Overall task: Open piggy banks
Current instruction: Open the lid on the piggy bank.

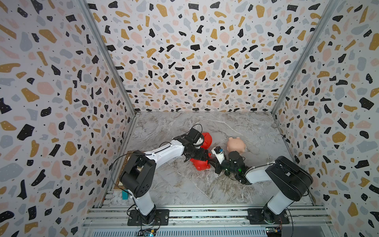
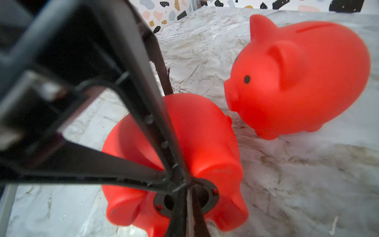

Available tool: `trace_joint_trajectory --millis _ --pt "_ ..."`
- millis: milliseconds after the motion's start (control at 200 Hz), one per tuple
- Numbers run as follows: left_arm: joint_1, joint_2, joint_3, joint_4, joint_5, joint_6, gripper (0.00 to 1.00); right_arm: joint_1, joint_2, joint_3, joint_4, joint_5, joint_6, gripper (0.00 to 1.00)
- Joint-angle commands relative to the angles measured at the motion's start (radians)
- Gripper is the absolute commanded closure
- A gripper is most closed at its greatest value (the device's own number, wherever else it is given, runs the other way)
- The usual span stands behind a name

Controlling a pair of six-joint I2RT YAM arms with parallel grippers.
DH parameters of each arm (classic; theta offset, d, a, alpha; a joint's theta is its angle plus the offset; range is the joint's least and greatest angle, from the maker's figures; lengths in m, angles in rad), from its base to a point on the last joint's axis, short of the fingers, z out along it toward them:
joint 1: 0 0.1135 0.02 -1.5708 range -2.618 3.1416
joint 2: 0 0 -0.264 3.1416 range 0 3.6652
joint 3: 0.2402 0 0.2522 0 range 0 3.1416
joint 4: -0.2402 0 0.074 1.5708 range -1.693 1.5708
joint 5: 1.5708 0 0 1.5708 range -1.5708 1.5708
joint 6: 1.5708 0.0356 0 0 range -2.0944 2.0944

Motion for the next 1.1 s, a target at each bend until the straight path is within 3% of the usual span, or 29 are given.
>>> trace_joint_trajectory --millis 0,390,596,786,1096 --pt "-0.033 0.042 -0.002 -0.021 0.153 0.042 0.11 0.05 -0.014 0.023 0.085 0.017 -0.162 1.0" --pt "-0.011 0.039 -0.004 -0.043 0.141 0.068 0.1 0.1 -0.04 0.026 0.021 0.155 -0.372 1.0" --pt "0.001 0.039 -0.003 -0.048 0.116 0.068 0.11 0.095 -0.069 0.013 0.021 0.156 -0.338 1.0" --pt "0.007 0.035 -0.011 -0.052 0.097 0.068 0.11 0.046 -0.113 -0.037 0.059 0.114 -0.225 1.0" --pt "0.01 0.054 -0.004 -0.053 0.086 0.069 0.11 0.043 -0.159 -0.086 0.041 0.127 -0.263 1.0"
